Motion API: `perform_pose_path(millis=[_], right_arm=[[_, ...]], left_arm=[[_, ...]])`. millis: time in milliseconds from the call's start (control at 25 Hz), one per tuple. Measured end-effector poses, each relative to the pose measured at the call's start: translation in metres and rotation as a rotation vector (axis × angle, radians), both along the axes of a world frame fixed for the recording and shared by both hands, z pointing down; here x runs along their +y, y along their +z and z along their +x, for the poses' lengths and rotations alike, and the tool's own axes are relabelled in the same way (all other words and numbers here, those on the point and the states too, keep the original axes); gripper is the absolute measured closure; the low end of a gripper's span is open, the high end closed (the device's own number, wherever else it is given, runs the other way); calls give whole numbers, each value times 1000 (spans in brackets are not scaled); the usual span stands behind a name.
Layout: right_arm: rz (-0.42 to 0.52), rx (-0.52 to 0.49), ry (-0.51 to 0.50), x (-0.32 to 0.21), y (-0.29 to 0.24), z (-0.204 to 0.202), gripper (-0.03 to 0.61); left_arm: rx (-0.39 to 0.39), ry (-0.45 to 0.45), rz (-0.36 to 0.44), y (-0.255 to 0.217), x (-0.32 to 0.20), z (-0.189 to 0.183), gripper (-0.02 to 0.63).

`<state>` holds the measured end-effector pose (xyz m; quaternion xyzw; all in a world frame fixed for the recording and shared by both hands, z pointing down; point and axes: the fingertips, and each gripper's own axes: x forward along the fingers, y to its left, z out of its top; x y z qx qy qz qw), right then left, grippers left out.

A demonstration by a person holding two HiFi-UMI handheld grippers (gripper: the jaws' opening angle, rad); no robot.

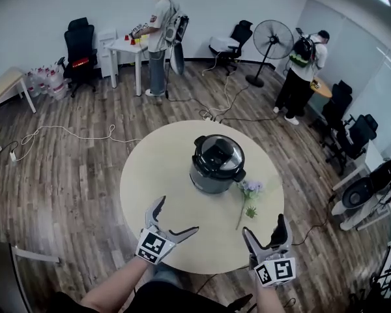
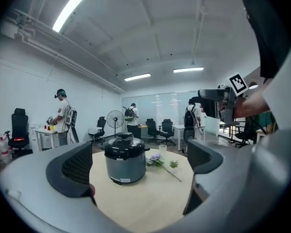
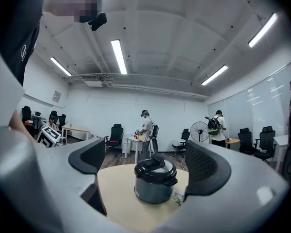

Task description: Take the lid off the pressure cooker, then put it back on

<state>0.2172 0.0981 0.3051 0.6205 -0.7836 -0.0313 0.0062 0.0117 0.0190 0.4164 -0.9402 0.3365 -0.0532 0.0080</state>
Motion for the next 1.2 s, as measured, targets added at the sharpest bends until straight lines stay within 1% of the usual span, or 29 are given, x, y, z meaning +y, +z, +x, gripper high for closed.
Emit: perform_pose_path(millis=[120,240,400,520,640,760,960,1080,1200], right_arm=[[-20,34,14,-63,5,0,48],[-63,58,23,-114,8,-1,48],[-129,99,16,-167,14,-2,49],[-181,130,-16,-195,23,-2,55],[-224,158,-59,-218,29,-2,76],[-262,185,-105,-245,38,1,81],[-377,242,-215,-292,65,9,81],[-451,320,-311,-324,80,7,81],[-527,407,-412,-354,97,-1,81]], left_arm=[[-17,42,-13,18,-63,12,25],[-33,83,-54,39,-113,21,25],[-54,126,-129,77,-163,35,25],[-78,148,-180,110,-191,46,25],[-96,163,-213,130,-211,58,25],[-123,172,-246,151,-225,74,25],[-192,181,-294,193,-232,103,25],[-206,180,-305,201,-240,117,25],[-210,172,-297,205,-253,129,25]])
